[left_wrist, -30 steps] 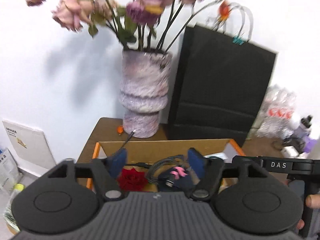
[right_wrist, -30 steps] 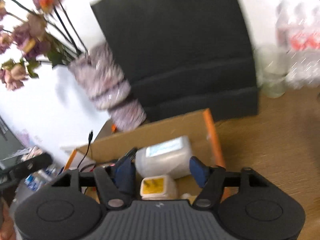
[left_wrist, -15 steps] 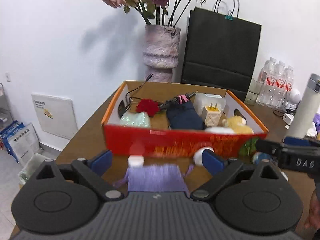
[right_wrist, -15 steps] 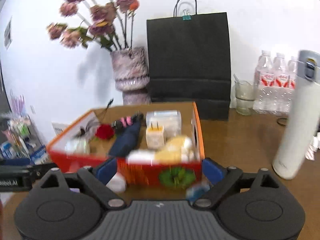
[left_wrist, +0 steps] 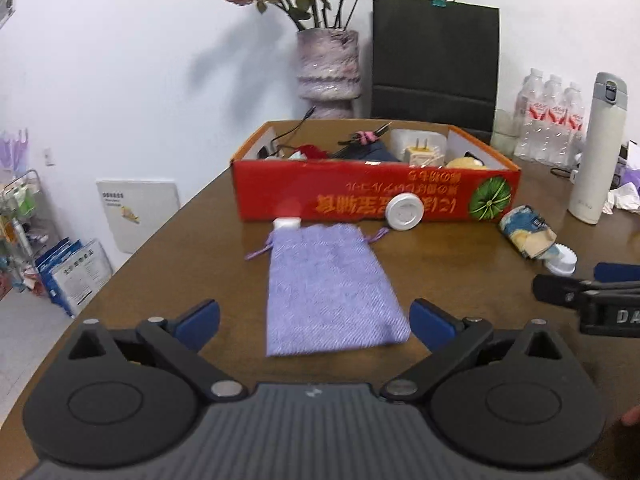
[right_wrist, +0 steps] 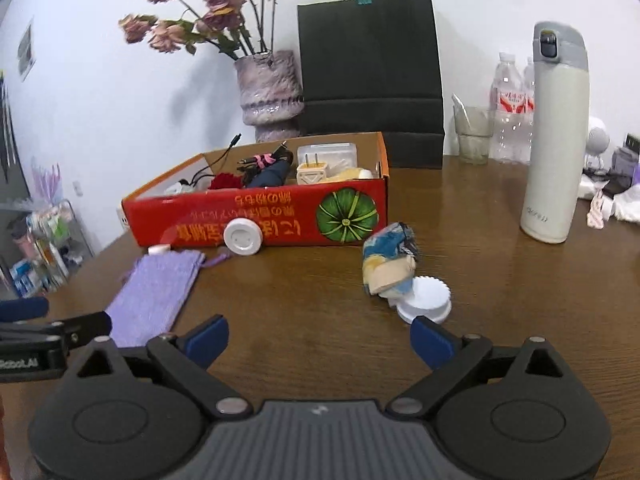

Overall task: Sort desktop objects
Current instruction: 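Move both open tools back over the remaining table items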

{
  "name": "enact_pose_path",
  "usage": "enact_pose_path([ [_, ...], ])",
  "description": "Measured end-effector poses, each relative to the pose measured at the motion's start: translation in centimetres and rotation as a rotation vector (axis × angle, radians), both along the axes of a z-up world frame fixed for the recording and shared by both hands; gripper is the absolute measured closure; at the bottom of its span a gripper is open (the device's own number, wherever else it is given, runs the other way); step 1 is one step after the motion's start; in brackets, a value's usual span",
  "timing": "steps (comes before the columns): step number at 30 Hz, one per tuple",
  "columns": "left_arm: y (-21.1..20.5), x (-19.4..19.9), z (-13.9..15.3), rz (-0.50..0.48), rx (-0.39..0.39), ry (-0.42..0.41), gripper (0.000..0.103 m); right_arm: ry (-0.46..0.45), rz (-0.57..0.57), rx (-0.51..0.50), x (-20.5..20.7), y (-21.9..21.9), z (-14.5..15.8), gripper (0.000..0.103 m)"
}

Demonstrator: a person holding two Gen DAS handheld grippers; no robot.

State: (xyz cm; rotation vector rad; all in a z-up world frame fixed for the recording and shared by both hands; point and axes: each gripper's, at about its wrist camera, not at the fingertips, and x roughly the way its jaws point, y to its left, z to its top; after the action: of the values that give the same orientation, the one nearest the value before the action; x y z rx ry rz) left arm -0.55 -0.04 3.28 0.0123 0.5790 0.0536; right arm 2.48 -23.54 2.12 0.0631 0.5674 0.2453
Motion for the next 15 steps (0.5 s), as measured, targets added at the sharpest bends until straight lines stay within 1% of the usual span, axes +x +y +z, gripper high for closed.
enact_pose_path([
  [2,-0.1,-0.3,-0.2,-0.007,-0.010,0.012,0.000,-0.011,0.006,0.017,-0.4,-0.2,0.0,0.002],
  [6,-0.9,-0.7,-0.6,-0.008,0.011,0.016,0.000,-0.035,0.014,0.005,-0.8,0.0,0.1,0.000],
  [11,-1.4,-0.6,-1.0,-0.007,0.009,0.028,0.000,-0.005,0.000,-0.010,-0.5,0.0,-0.3,0.000],
  [15,-1.4,-0.7,-1.2,-0.014,-0.014,0.033,0.000,0.001,-0.006,-0.018,-0.5,0.0,-0.5,0.000],
])
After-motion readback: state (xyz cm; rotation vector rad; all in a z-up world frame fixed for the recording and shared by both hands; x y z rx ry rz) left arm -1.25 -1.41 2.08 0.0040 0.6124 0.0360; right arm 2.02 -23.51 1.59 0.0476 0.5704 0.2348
